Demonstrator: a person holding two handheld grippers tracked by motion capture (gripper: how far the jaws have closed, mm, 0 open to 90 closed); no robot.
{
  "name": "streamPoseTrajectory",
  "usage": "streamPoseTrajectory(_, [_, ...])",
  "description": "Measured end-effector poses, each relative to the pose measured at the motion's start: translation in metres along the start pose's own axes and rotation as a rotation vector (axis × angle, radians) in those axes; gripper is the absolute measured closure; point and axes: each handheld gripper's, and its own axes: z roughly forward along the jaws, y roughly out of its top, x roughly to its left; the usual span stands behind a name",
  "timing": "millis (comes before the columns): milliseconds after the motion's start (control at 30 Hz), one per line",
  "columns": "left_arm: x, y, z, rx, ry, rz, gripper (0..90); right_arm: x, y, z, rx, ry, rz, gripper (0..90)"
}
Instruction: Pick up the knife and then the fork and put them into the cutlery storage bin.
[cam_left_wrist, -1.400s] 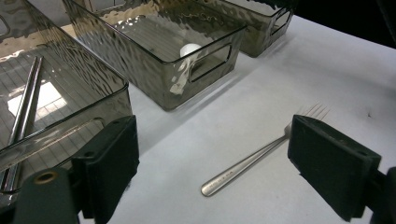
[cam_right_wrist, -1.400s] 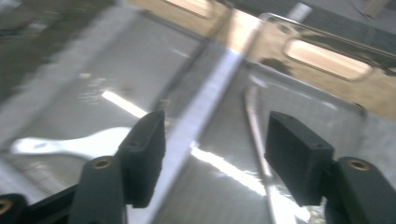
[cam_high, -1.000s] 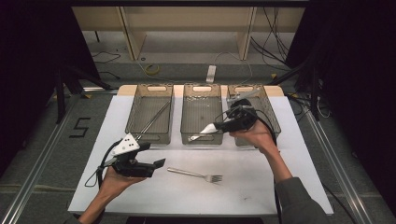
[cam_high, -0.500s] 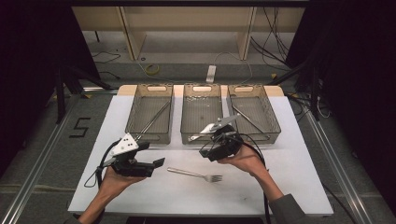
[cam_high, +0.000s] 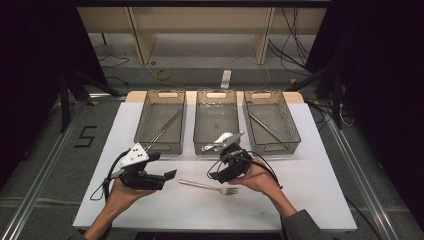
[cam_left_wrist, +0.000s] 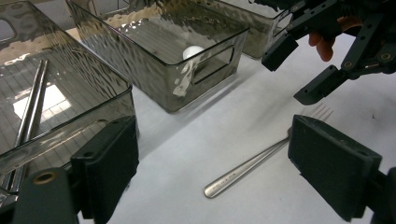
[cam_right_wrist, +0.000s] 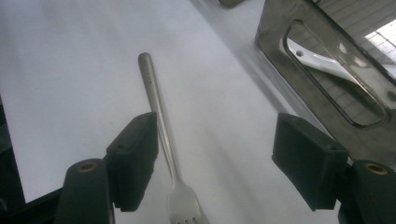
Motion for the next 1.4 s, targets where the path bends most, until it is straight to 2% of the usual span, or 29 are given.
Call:
streamPoseTrajectory(133, [0.000, 0.000, 0.000, 0.004, -0.002, 0.000, 15.7, 0.001, -0.003, 0.002, 0.006, 0.023, 0.002, 36.2])
streamPoseTrajectory(333, [0.000, 0.000, 0.000, 0.003, -0.003, -0.002, 15.7, 0.010, -0.003, 0.016, 0.080, 0.041, -0.045, 41.3])
streamPoseTrajectory(567, [0.000, 0.000, -0.001, 0.004, 0.000, -0.003, 15.6, 0.014, -0.004, 0.023, 0.090, 0.050, -0.066, 48.0])
streamPoseTrajectory(667, [0.001, 0.000, -0.001, 0.004, -0.001, -0.003, 15.7, 0.016, -0.005, 0.029, 0.112, 0.060, -0.076, 51.2])
streamPoseTrajectory(767, [0.000, -0.001, 0.000, 0.007, 0.001, -0.002, 15.6, 0.020, -0.004, 0.034, 0.136, 0.064, -0.076, 54.6])
streamPoseTrajectory(1100, [0.002, -0.001, -0.002, 0.003, 0.006, -0.012, 15.6, 0.023, -0.002, 0.047, 0.185, 0.057, -0.142, 66.0])
streamPoseTrajectory(1400, [0.003, -0.001, -0.002, 0.007, 0.005, -0.013, 15.6, 0.024, -0.002, 0.054, 0.219, 0.067, -0.154, 72.5])
